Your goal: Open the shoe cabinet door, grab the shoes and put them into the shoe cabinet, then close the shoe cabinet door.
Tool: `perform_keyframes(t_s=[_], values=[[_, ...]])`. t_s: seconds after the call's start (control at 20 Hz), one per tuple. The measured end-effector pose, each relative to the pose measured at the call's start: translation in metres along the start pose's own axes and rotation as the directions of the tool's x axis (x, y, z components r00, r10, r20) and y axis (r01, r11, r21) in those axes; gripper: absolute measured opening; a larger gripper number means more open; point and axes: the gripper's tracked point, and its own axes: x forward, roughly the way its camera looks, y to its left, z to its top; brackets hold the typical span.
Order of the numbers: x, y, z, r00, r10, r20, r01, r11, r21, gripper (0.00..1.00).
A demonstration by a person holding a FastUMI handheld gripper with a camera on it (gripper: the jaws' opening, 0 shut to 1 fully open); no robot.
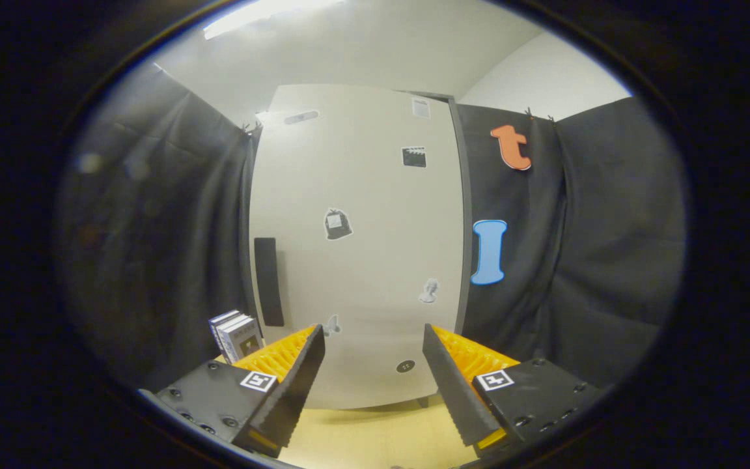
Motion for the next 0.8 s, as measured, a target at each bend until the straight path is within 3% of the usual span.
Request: perform_keyframes(t_s=[0.8], values=[[0.007, -0.011, 0.006, 1.0, 0.001, 0.012, -0.001, 1.0, -0.002, 0.95]])
